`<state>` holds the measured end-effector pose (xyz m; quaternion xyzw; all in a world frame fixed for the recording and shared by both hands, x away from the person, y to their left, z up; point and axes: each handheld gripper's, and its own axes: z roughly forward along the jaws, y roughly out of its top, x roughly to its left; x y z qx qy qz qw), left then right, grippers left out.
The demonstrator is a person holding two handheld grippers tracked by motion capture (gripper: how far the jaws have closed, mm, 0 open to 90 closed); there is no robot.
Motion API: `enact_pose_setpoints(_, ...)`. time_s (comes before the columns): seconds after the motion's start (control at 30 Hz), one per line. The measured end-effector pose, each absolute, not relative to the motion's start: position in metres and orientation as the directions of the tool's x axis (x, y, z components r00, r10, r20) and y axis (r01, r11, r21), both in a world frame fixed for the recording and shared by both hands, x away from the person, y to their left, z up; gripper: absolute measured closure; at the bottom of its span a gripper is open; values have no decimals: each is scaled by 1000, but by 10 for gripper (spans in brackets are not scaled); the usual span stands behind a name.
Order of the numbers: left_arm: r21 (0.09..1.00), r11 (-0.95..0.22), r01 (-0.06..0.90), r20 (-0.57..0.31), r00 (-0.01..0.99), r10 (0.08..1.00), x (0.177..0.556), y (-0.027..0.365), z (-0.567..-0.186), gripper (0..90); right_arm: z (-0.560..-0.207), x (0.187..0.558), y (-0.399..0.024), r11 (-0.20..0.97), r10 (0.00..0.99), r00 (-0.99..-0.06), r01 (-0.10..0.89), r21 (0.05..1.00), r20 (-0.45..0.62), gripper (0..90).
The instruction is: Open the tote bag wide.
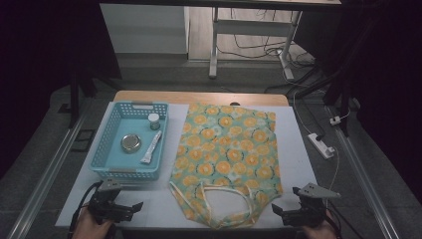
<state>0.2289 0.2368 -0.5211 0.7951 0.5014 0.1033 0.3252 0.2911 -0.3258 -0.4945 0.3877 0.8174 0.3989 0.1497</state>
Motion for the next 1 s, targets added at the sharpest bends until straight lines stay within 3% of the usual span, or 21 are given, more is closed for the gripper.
enact_pose_setpoints(1.0, 622, -295, 726, -162, 487, 858, 228, 236, -521, 11, -482, 289, -299, 439, 648, -759, 439, 784, 62, 0)
